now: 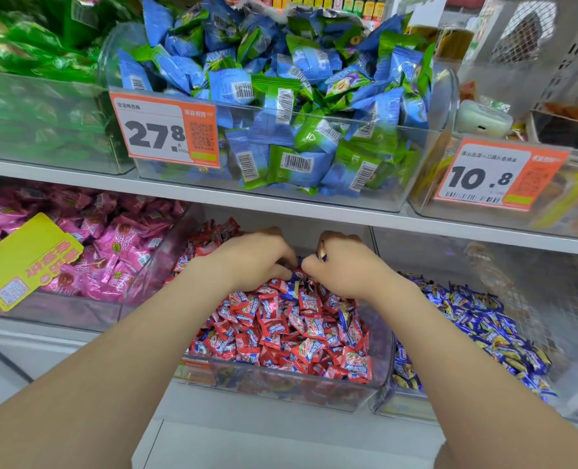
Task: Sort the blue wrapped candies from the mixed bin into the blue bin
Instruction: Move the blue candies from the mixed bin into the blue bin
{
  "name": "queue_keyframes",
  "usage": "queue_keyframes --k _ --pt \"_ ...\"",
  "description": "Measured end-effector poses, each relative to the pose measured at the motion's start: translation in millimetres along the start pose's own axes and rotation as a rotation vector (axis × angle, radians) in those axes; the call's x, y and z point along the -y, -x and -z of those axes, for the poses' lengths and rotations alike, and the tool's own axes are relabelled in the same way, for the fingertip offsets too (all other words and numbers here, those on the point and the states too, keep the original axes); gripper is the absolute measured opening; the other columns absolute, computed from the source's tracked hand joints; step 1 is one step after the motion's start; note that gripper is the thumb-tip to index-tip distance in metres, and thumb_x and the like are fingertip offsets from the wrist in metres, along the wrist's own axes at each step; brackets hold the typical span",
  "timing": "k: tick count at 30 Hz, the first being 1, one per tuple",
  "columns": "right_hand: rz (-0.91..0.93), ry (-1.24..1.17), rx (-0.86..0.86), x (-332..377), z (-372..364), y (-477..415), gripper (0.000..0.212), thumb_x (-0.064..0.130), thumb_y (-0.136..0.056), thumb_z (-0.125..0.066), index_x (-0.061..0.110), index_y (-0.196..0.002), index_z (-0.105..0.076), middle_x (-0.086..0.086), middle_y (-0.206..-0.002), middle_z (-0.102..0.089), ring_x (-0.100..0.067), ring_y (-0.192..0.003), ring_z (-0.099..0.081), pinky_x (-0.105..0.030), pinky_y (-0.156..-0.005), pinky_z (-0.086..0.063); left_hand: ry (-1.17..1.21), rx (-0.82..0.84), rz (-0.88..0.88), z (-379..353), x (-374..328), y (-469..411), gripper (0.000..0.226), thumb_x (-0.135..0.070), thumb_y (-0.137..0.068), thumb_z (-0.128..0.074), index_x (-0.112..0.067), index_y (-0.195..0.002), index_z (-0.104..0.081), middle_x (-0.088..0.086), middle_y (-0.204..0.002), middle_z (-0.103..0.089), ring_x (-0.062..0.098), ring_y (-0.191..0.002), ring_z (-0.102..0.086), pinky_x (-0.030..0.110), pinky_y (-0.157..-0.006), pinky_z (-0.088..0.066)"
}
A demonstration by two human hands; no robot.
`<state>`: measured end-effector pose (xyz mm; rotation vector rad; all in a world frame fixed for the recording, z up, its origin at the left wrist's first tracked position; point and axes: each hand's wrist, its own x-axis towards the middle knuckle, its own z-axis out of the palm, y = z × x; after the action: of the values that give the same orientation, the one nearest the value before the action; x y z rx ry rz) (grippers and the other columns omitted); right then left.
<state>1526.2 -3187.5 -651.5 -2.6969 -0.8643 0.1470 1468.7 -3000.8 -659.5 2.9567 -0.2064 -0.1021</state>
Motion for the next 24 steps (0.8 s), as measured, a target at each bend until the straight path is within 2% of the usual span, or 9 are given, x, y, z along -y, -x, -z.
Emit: queue_keyframes --k 4,7,9,13,16,18,20,22,24 --pt "0.032 -0.047 0.017 -5 -3 3 0.021 0.036 -0.090 -0.063 0.023 -0.104 -0.056 -0.002 -0.097 -0.066 -0.028 -0.092 -0.062 -0.038 -0.076 -0.053 0.010 0.003 -0.001 -2 3 -2 0.020 -0.041 -0.096 -0.071 -0.031 -0.113 -0.075 -0.009 -0.097 -0.061 0.018 -0.093 -0.063 0.033 -0.078 -0.050" --pt "0.059 -0.062 0.013 -3 -7 4 0.014 0.036 -0.096 -0.053 0.029 -0.102 -0.063 0.000 -0.094 -0.072 -0.028 -0.093 -0.067 -0.041 -0.083 -0.058 0.088 -0.080 0.017 -4 8 3 0.016 -0.037 -0.099 -0.065 -0.025 -0.096 -0.075 -0.007 -0.092 -0.071 0.018 -0.087 -0.066 0.035 -0.079 -0.054" --pt "0.097 -0.034 0.036 1 -10 6 0.021 0.047 -0.101 -0.053 0.031 -0.103 -0.068 -0.001 -0.096 -0.073 -0.028 -0.095 -0.067 -0.041 -0.083 -0.058 0.138 -0.176 0.078 -1 12 10 0.024 -0.036 -0.100 -0.055 -0.019 -0.088 -0.065 0.001 -0.084 -0.068 0.024 -0.081 -0.063 0.039 -0.077 -0.053" --pt "0.165 0.095 0.165 12 -19 10 0.039 0.067 -0.096 -0.057 0.035 -0.117 -0.066 -0.003 -0.110 -0.070 -0.028 -0.105 -0.061 -0.040 -0.083 -0.051 0.236 -0.333 0.192 8 18 25 0.035 -0.032 -0.100 -0.042 -0.011 -0.074 -0.051 0.012 -0.074 -0.060 0.034 -0.076 -0.056 0.039 -0.069 -0.045" --pt "0.160 0.177 0.225 16 -22 10 0.042 0.064 -0.096 -0.062 0.024 -0.110 -0.062 -0.007 -0.107 -0.062 -0.029 -0.100 -0.057 -0.037 -0.076 -0.043 0.214 -0.371 0.252 4 20 31 0.058 -0.059 -0.092 -0.035 -0.009 -0.066 -0.047 0.010 -0.063 -0.053 0.035 -0.068 -0.056 0.037 -0.062 -0.041" --pt "0.155 0.141 0.240 16 -19 12 0.044 0.061 -0.097 -0.062 0.018 -0.102 -0.059 -0.008 -0.099 -0.060 -0.029 -0.100 -0.055 -0.038 -0.075 -0.044 0.154 -0.397 0.286 -1 19 31 0.074 -0.078 -0.087 -0.042 -0.009 -0.062 -0.047 0.007 -0.057 -0.051 0.030 -0.061 -0.055 0.036 -0.056 -0.041" --pt "0.162 0.116 0.217 15 -13 16 0.047 0.058 -0.101 -0.058 0.011 -0.093 -0.057 -0.008 -0.087 -0.058 -0.028 -0.092 -0.054 -0.040 -0.074 -0.045 0.070 -0.392 0.281 -4 16 28 0.063 -0.073 -0.085 -0.057 -0.014 -0.066 -0.056 0.003 -0.062 -0.059 0.028 -0.068 -0.061 0.035 -0.060 -0.048" --pt "0.186 0.083 0.129 13 -6 22 0.055 0.054 -0.106 -0.051 0.008 -0.076 -0.051 -0.009 -0.067 -0.051 -0.028 -0.073 -0.048 -0.043 -0.069 -0.043 0.021 -0.351 0.211 -4 11 21 0.035 -0.060 -0.087 -0.065 -0.026 -0.091 -0.070 -0.001 -0.086 -0.072 0.028 -0.089 -0.069 0.037 -0.074 -0.056" --pt "0.195 0.033 0.052 10 0 30 0.061 0.052 -0.107 -0.049 0.009 -0.064 -0.040 -0.009 -0.053 -0.038 -0.028 -0.057 -0.039 -0.045 -0.062 -0.039 -0.002 -0.290 0.151 -4 5 12 0.031 -0.051 -0.091 -0.065 -0.037 -0.119 -0.067 -0.007 -0.112 -0.074 0.024 -0.108 -0.068 0.037 -0.087 -0.057"
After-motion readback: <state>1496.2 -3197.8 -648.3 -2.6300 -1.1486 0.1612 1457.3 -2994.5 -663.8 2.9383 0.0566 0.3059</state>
